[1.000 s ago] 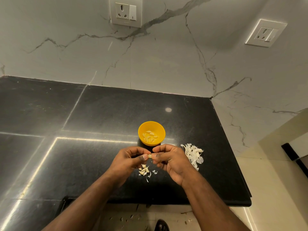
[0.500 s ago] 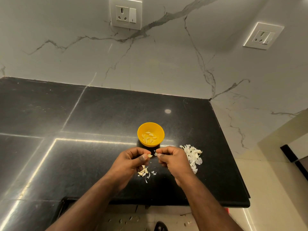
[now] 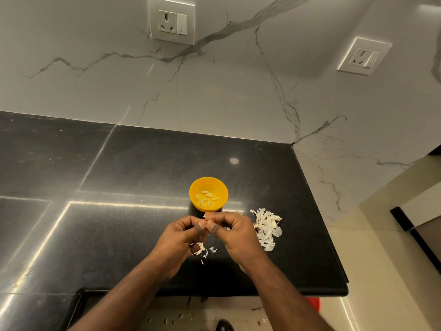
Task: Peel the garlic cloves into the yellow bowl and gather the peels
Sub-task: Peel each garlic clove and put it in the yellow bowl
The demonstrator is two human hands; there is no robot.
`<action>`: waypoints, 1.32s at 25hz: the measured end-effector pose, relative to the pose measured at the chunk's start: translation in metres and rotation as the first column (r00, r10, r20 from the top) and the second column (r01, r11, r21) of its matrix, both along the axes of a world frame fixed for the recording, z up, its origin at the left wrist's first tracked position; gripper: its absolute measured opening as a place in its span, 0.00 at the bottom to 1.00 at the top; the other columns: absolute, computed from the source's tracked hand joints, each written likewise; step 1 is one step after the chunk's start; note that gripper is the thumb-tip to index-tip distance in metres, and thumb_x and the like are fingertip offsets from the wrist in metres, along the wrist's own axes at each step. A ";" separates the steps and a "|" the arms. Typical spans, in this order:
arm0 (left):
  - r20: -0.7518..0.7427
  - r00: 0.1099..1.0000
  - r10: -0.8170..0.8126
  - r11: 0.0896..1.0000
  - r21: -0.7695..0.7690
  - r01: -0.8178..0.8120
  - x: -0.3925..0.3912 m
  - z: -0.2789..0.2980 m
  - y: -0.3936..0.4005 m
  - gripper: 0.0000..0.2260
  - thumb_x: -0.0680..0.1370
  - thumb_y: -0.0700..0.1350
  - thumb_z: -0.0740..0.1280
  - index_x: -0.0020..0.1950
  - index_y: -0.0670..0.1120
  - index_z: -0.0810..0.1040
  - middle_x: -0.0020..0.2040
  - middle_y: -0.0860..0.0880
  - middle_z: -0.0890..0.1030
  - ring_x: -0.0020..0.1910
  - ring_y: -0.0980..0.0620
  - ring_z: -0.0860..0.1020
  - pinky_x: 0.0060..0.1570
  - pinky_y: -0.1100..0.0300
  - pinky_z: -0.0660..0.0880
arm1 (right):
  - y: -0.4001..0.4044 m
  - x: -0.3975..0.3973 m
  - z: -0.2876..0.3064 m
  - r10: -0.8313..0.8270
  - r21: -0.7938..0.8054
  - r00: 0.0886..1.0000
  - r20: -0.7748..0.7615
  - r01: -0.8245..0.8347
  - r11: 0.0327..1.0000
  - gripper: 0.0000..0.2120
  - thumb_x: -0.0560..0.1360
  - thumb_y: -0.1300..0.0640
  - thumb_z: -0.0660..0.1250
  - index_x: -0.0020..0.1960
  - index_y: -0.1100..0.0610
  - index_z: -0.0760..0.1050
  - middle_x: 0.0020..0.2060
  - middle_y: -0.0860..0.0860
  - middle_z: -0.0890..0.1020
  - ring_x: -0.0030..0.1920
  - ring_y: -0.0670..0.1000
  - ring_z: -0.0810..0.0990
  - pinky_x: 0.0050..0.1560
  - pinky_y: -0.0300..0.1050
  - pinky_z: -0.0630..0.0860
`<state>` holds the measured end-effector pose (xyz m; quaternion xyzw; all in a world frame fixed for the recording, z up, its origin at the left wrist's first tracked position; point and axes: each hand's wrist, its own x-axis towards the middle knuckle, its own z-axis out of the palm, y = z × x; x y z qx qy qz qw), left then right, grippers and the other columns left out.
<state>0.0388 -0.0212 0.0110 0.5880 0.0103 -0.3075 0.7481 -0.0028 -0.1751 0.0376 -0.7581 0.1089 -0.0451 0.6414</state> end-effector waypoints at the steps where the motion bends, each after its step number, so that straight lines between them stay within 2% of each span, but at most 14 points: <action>1: 0.026 1.000 -0.005 0.999 0.043 0.004 0.000 0.000 0.001 0.10 0.73 0.51 0.72 0.44 0.45 0.84 0.38 0.47 0.80 0.38 0.53 0.76 0.37 0.60 0.70 | 0.001 0.000 0.001 -0.018 0.060 1.000 -0.007 0.018 0.998 0.06 0.76 0.65 0.72 0.51 0.61 0.84 0.47 0.51 0.87 0.50 0.48 0.86 0.54 0.43 0.81; 3: 0.060 0.998 0.012 0.994 0.110 -0.019 0.001 0.000 0.002 0.12 0.72 0.54 0.73 0.45 0.46 0.84 0.40 0.48 0.82 0.40 0.53 0.77 0.38 0.59 0.71 | 0.001 0.001 0.004 -0.053 0.108 0.998 -0.034 0.056 0.993 0.03 0.77 0.64 0.71 0.49 0.60 0.82 0.44 0.52 0.87 0.46 0.50 0.86 0.49 0.45 0.82; 6: 0.058 0.997 0.045 0.995 0.081 -0.050 0.003 0.002 0.004 0.07 0.76 0.48 0.73 0.48 0.46 0.85 0.42 0.48 0.83 0.41 0.52 0.77 0.38 0.60 0.72 | -0.003 0.003 0.003 -0.070 -0.069 0.997 -0.011 0.069 0.995 0.06 0.74 0.61 0.75 0.44 0.51 0.83 0.40 0.48 0.87 0.43 0.46 0.85 0.49 0.44 0.81; 10: 0.073 0.997 0.008 0.998 0.060 -0.012 0.006 0.006 0.005 0.11 0.72 0.49 0.75 0.49 0.44 0.86 0.43 0.45 0.84 0.40 0.54 0.77 0.34 0.62 0.71 | -0.004 0.002 0.004 -0.014 -0.192 1.000 0.010 0.016 0.981 0.11 0.72 0.60 0.76 0.42 0.44 0.84 0.40 0.42 0.86 0.44 0.42 0.84 0.50 0.40 0.80; 12: 0.079 0.997 0.001 0.997 0.078 -0.007 0.007 0.006 0.004 0.12 0.71 0.49 0.75 0.49 0.42 0.86 0.41 0.46 0.84 0.39 0.54 0.77 0.34 0.63 0.70 | -0.002 0.002 0.007 0.016 -0.205 1.000 0.023 -0.011 0.979 0.10 0.72 0.60 0.77 0.41 0.44 0.84 0.39 0.42 0.86 0.44 0.41 0.84 0.49 0.40 0.80; 15: 0.088 0.996 0.017 0.996 0.082 -0.024 0.010 0.008 0.004 0.09 0.74 0.44 0.74 0.50 0.40 0.85 0.39 0.46 0.84 0.36 0.56 0.77 0.33 0.63 0.70 | -0.001 0.004 0.006 0.025 -0.216 1.000 0.015 -0.022 0.976 0.13 0.73 0.65 0.74 0.44 0.46 0.85 0.39 0.40 0.86 0.45 0.40 0.84 0.51 0.38 0.80; 18: 0.115 0.993 0.038 0.989 0.140 -0.054 0.013 0.008 0.003 0.04 0.78 0.40 0.71 0.49 0.40 0.84 0.39 0.45 0.84 0.35 0.56 0.77 0.33 0.63 0.70 | -0.002 0.007 0.002 -0.015 -0.150 1.000 -0.009 0.014 0.989 0.14 0.72 0.65 0.75 0.46 0.45 0.83 0.41 0.43 0.87 0.46 0.43 0.85 0.54 0.46 0.82; 20: 0.109 0.992 0.057 0.982 0.172 -0.075 0.015 0.007 0.000 0.04 0.79 0.39 0.70 0.47 0.41 0.84 0.37 0.45 0.83 0.33 0.55 0.76 0.32 0.64 0.69 | -0.001 0.007 0.001 -0.056 -0.138 0.998 -0.012 0.054 0.989 0.13 0.71 0.63 0.77 0.44 0.45 0.82 0.40 0.47 0.87 0.44 0.45 0.86 0.52 0.48 0.83; 24: 0.112 0.989 0.092 0.962 0.245 -0.118 0.013 0.006 -0.005 0.07 0.79 0.40 0.68 0.42 0.42 0.83 0.32 0.49 0.80 0.30 0.56 0.73 0.30 0.65 0.68 | 0.005 0.004 -0.002 -0.059 -0.336 0.996 0.071 0.079 0.938 0.07 0.72 0.61 0.77 0.44 0.49 0.83 0.38 0.44 0.85 0.42 0.43 0.84 0.46 0.42 0.81; 27: 0.067 0.992 0.103 0.965 0.236 -0.116 0.013 0.008 -0.006 0.07 0.79 0.41 0.68 0.43 0.42 0.82 0.32 0.49 0.79 0.30 0.57 0.71 0.30 0.64 0.66 | 0.007 0.002 -0.001 -0.044 -0.440 0.991 0.124 0.094 0.893 0.06 0.73 0.60 0.75 0.46 0.50 0.83 0.39 0.42 0.85 0.43 0.41 0.83 0.44 0.36 0.78; 30: 0.078 0.995 0.063 0.972 0.219 -0.079 0.010 0.010 -0.003 0.04 0.79 0.41 0.69 0.47 0.42 0.84 0.35 0.49 0.82 0.32 0.57 0.74 0.34 0.63 0.68 | 0.001 0.005 0.001 -0.071 -0.401 0.997 0.025 0.075 0.913 0.09 0.72 0.59 0.76 0.44 0.46 0.79 0.38 0.44 0.85 0.42 0.42 0.83 0.43 0.37 0.79; 32: 0.128 0.991 0.036 0.974 0.218 -0.064 0.008 0.011 0.000 0.03 0.78 0.41 0.71 0.48 0.43 0.84 0.37 0.48 0.83 0.35 0.57 0.76 0.37 0.61 0.70 | -0.003 0.009 0.002 -0.087 -0.264 0.992 -0.086 0.061 0.963 0.09 0.71 0.60 0.77 0.44 0.48 0.79 0.37 0.47 0.85 0.40 0.45 0.84 0.44 0.41 0.81; 33: 0.148 0.988 0.041 0.973 0.218 -0.073 0.007 0.012 0.001 0.03 0.78 0.41 0.71 0.48 0.43 0.84 0.37 0.49 0.83 0.35 0.57 0.76 0.37 0.61 0.71 | -0.002 0.009 0.002 -0.100 -0.136 0.987 -0.123 0.083 0.987 0.09 0.71 0.62 0.77 0.44 0.51 0.80 0.37 0.49 0.85 0.40 0.48 0.84 0.42 0.43 0.81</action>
